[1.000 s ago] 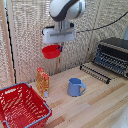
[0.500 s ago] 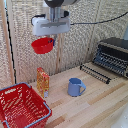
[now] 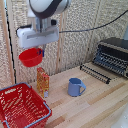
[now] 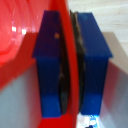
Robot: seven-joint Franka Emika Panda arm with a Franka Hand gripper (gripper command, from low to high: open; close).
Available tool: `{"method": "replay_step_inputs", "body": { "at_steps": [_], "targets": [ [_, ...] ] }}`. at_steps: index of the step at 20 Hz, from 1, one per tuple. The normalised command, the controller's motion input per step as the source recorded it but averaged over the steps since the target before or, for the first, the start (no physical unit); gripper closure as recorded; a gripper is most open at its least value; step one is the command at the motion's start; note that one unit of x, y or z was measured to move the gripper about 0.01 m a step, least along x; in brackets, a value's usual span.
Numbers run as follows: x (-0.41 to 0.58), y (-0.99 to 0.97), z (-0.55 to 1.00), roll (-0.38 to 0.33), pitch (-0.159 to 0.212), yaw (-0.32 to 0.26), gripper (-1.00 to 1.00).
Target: Please locate the crimson dish within your space. Move your hand towards it gently. Tenderly hold the bowl carefully using your fingers and raise it. With caution, shift it towards the basket. Kindly let loose of the dish to drop it in the basket.
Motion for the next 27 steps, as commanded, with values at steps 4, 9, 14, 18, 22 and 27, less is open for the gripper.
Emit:
{"method": "replay_step_inputs", "body": {
  "at_steps": [4,9,14,18,22,27],
  "targets": [
    [-0.134,0.74,-0.53,0.000,0.046,0.079,1.00],
    [-0.051,0.68,-0.59,-0.002,0.028,0.080,1.00],
    [0.022,0.30,-0.25,-0.009,0.024,0.050,-1.00],
    [0.225,-0.24,0.74,0.005,0.008,0.067,-1.00],
    [0.284,-0.29,0.84,0.000,-0.121,0.073,-1.00],
    [0.481,-0.30,0.57,-0.001,-0.202,0.081,-1.00]
  ]
}}
